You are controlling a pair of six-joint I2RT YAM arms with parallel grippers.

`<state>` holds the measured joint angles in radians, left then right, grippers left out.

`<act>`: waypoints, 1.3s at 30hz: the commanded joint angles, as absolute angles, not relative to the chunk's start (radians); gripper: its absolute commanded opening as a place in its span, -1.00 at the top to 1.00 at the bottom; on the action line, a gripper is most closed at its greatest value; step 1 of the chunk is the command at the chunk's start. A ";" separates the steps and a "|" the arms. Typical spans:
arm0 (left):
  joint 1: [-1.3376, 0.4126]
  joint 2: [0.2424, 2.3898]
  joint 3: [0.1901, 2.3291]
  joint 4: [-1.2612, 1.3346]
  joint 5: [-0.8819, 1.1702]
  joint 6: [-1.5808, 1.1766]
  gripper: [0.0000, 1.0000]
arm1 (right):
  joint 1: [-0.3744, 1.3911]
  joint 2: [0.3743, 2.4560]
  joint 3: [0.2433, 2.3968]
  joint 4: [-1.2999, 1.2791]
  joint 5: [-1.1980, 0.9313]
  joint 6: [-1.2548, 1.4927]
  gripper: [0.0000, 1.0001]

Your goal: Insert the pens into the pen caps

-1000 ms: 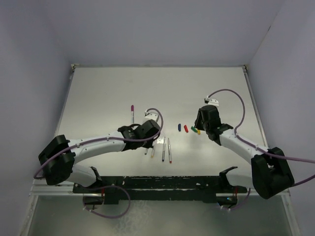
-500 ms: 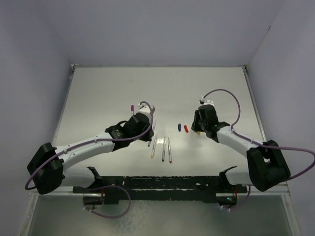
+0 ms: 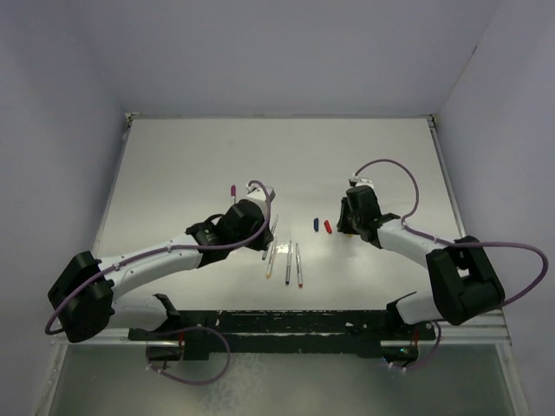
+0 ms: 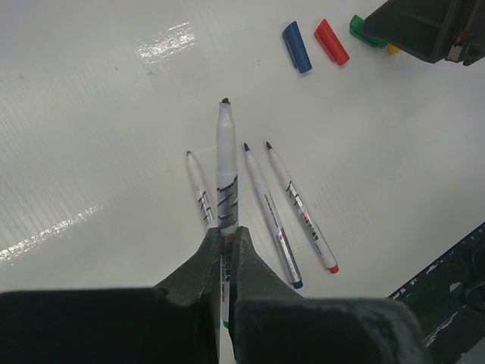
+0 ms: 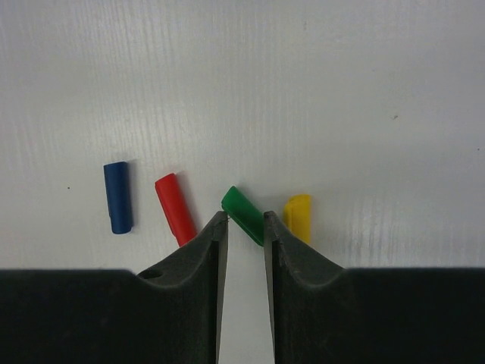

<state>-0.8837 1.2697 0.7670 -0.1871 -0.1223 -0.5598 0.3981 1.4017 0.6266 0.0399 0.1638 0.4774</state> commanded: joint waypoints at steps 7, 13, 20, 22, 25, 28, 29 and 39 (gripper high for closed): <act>-0.870 1.278 0.765 -0.135 -0.098 -0.554 1.00 | 0.397 1.426 0.670 0.054 0.137 0.472 0.45; -0.865 1.287 0.767 -0.131 -0.089 -0.561 1.00 | 0.397 1.434 0.673 0.052 0.133 0.473 0.46; -0.862 1.287 0.767 -0.131 -0.083 -0.560 1.00 | 0.397 1.454 0.682 0.033 0.177 0.472 0.44; -0.860 1.285 0.767 -0.132 -0.081 -0.559 1.00 | 0.397 1.459 0.689 0.020 0.186 0.473 0.42; -0.860 1.286 0.766 -0.133 -0.080 -0.560 1.00 | 0.397 1.466 0.694 0.012 0.188 0.472 0.39; -0.859 1.287 0.763 -0.133 -0.078 -0.560 1.00 | 0.397 1.471 0.696 0.005 0.183 0.471 0.37; -0.858 1.287 0.764 -0.132 -0.079 -0.560 1.00 | 0.397 1.474 0.696 0.003 0.183 0.472 0.37; -0.853 1.288 0.760 -0.129 -0.075 -0.558 1.00 | 0.400 1.521 0.694 -0.004 0.146 0.478 0.51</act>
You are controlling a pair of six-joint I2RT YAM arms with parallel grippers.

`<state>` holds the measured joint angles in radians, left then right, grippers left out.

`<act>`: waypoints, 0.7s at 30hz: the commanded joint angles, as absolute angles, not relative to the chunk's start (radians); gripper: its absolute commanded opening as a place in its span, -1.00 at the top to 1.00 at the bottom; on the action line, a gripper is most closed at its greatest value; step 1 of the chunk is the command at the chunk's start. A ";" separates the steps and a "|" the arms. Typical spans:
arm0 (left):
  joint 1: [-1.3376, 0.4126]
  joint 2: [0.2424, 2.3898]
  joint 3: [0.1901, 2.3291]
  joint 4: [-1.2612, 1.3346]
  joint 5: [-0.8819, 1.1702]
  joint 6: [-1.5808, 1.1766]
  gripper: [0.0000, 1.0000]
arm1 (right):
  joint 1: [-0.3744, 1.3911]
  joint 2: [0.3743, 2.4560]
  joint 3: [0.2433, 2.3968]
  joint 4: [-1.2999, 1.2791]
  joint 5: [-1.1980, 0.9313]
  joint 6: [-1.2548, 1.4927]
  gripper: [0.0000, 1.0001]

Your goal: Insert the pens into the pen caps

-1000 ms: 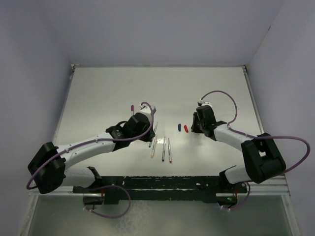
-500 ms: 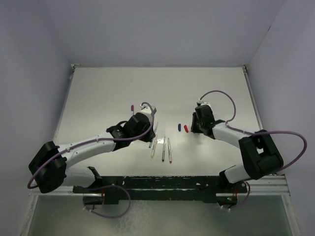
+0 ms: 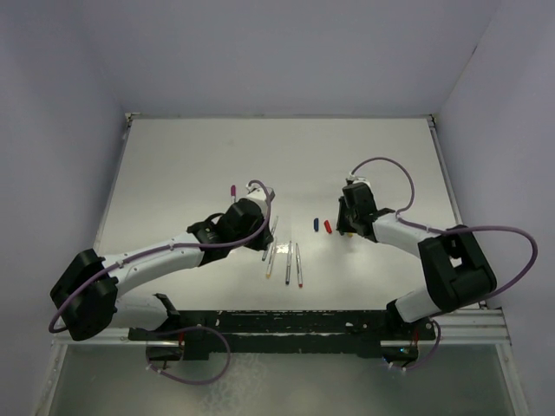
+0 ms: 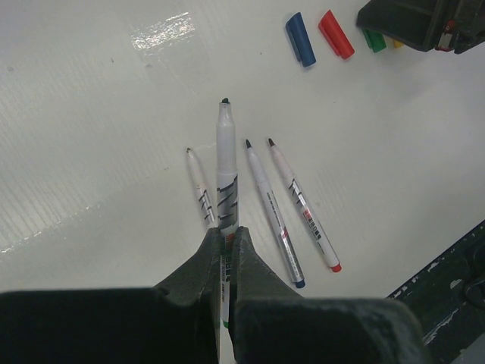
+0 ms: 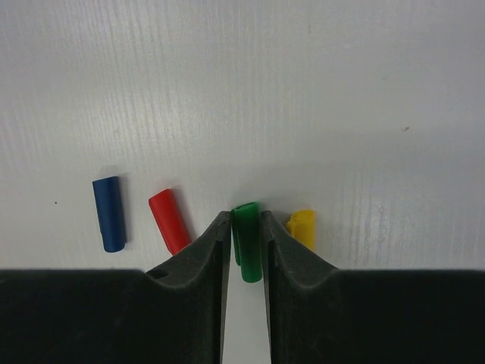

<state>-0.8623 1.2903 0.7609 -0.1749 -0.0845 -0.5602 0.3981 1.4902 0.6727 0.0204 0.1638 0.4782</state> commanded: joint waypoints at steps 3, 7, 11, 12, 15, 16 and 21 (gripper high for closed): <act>-0.851 1.286 0.757 -0.129 -0.076 -0.559 1.00 | 0.406 1.539 0.700 -0.015 0.144 0.480 0.76; -0.850 1.289 0.756 -0.127 -0.077 -0.559 1.00 | 0.413 1.565 0.706 -0.026 0.146 0.483 1.00; -0.848 1.291 0.755 -0.126 -0.075 -0.557 1.00 | 0.414 1.557 0.701 -0.009 0.149 0.489 1.00; -0.848 1.292 0.755 -0.124 -0.075 -0.556 1.00 | 0.414 1.545 0.701 -0.002 0.158 0.492 1.00; -0.848 1.300 0.756 -0.112 -0.072 -0.544 1.00 | 0.414 1.497 0.715 0.008 0.197 0.506 1.00; -0.848 1.303 0.757 -0.107 -0.072 -0.542 1.00 | 0.414 1.481 0.721 0.011 0.200 0.510 1.00; -0.847 1.305 0.750 -0.045 -0.059 -0.520 1.00 | 0.414 1.396 0.751 0.097 0.198 0.490 1.00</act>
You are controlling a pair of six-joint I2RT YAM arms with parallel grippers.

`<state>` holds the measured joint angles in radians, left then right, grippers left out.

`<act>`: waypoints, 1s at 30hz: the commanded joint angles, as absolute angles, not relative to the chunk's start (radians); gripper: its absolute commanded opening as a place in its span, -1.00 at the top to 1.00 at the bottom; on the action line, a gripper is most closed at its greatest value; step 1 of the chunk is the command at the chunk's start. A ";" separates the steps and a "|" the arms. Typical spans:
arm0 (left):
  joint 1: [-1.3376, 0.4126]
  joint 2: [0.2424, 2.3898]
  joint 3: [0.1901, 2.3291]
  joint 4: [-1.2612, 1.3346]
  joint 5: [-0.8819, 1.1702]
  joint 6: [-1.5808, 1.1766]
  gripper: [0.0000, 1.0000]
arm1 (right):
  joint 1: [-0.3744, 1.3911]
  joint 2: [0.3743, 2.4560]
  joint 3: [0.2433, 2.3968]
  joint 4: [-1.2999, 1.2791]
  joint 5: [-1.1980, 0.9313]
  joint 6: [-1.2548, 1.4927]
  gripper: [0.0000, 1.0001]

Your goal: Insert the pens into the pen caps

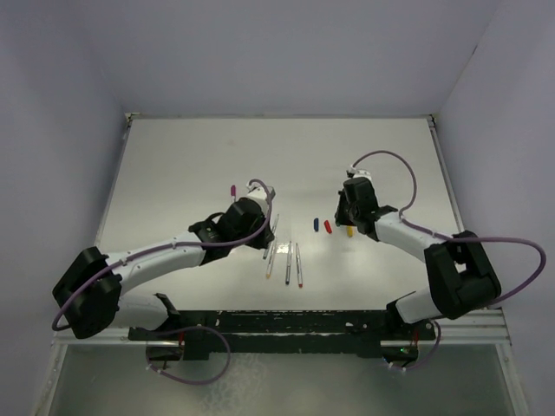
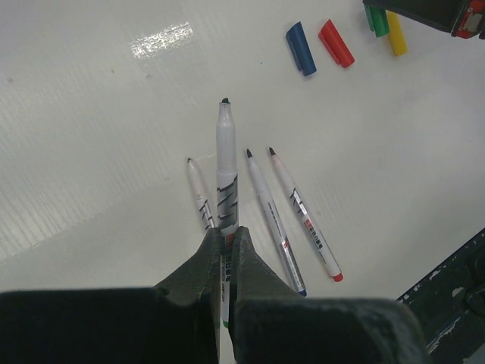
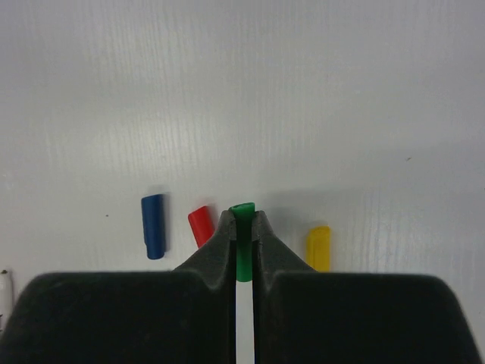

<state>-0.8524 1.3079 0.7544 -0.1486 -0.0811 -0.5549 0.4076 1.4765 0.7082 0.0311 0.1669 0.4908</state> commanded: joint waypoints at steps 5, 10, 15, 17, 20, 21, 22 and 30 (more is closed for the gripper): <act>-0.847 1.290 0.721 0.072 -0.010 -0.494 1.00 | 0.414 1.306 0.736 0.255 0.171 0.475 1.00; -0.847 1.308 0.737 0.135 0.054 -0.479 1.00 | 0.413 1.248 0.693 0.445 0.075 0.474 1.00; -0.848 1.302 0.706 0.285 0.159 -0.489 1.00 | 0.414 1.196 0.567 0.769 -0.090 0.539 1.00; -0.847 1.307 0.699 0.333 0.190 -0.500 1.00 | 0.417 1.186 0.521 0.900 -0.134 0.578 1.00; -0.847 1.319 0.695 0.379 0.216 -0.519 1.00 | 0.423 1.184 0.469 1.044 -0.162 0.637 1.00; -0.847 1.322 0.695 0.390 0.221 -0.524 1.00 | 0.425 1.185 0.457 1.076 -0.169 0.651 1.00; -0.848 1.327 0.694 0.400 0.226 -0.527 1.00 | 0.427 1.188 0.447 1.109 -0.179 0.668 1.00; -0.848 1.358 0.694 0.449 0.208 -0.535 1.00 | 0.431 1.232 0.401 1.282 -0.231 0.811 1.00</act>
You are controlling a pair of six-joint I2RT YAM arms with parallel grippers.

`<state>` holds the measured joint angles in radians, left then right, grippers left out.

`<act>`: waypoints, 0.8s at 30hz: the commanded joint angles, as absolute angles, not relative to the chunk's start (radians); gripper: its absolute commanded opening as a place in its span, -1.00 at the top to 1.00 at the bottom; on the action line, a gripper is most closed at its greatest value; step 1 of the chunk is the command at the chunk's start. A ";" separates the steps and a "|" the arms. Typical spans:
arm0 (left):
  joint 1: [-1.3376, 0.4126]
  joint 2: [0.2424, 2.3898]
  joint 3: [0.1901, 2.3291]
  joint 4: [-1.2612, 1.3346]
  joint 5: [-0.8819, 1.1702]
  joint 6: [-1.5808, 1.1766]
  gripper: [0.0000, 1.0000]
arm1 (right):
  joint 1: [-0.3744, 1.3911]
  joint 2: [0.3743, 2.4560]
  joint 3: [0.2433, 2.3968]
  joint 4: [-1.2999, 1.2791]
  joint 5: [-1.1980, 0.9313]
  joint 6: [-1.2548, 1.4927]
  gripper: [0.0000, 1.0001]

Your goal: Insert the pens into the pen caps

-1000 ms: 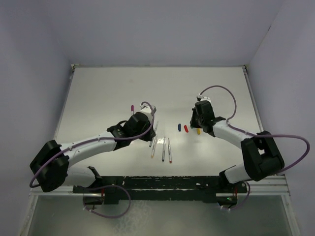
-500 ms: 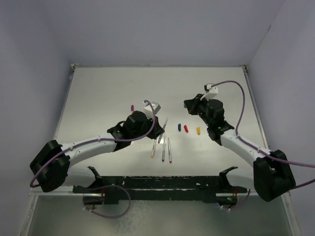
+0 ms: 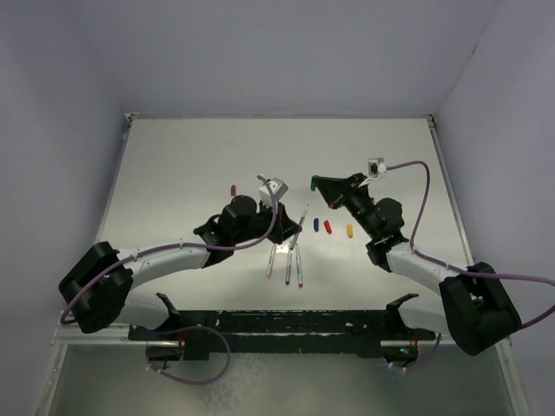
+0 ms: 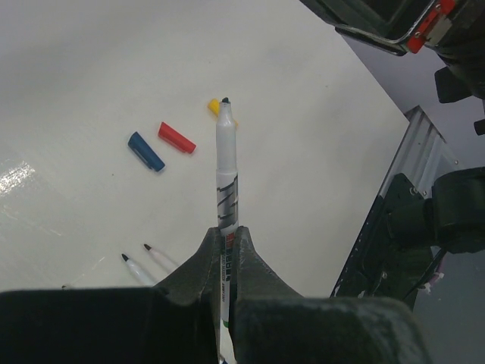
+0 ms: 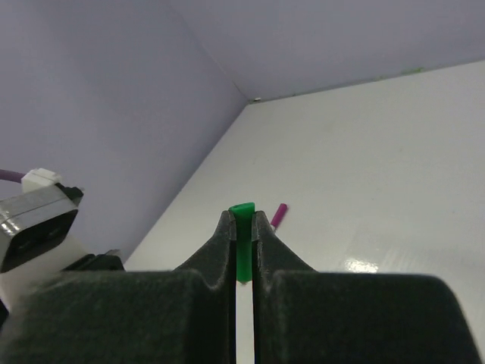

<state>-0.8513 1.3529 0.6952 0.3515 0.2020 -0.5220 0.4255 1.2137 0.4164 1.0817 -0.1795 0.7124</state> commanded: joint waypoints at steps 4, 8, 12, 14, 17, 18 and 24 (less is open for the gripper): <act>-0.848 1.355 0.696 0.466 0.185 -0.526 1.00 | 0.434 1.259 0.395 1.334 -0.247 0.866 1.00; -0.848 1.349 0.699 0.467 0.172 -0.525 1.00 | 0.437 1.277 0.384 1.371 -0.258 0.889 1.00; -0.848 1.344 0.698 0.471 0.159 -0.529 1.00 | 0.439 1.284 0.378 1.386 -0.260 0.895 1.00; -0.848 1.342 0.698 0.471 0.150 -0.526 1.00 | 0.440 1.285 0.378 1.388 -0.264 0.897 1.00; -0.848 1.332 0.701 0.469 0.136 -0.523 1.00 | 0.440 1.285 0.378 1.392 -0.268 0.900 1.00; -0.848 1.331 0.702 0.469 0.133 -0.523 1.00 | 0.440 1.287 0.379 1.393 -0.268 0.901 1.00; -0.848 1.325 0.710 0.471 0.136 -0.526 1.00 | 0.440 1.301 0.381 1.404 -0.274 0.902 1.00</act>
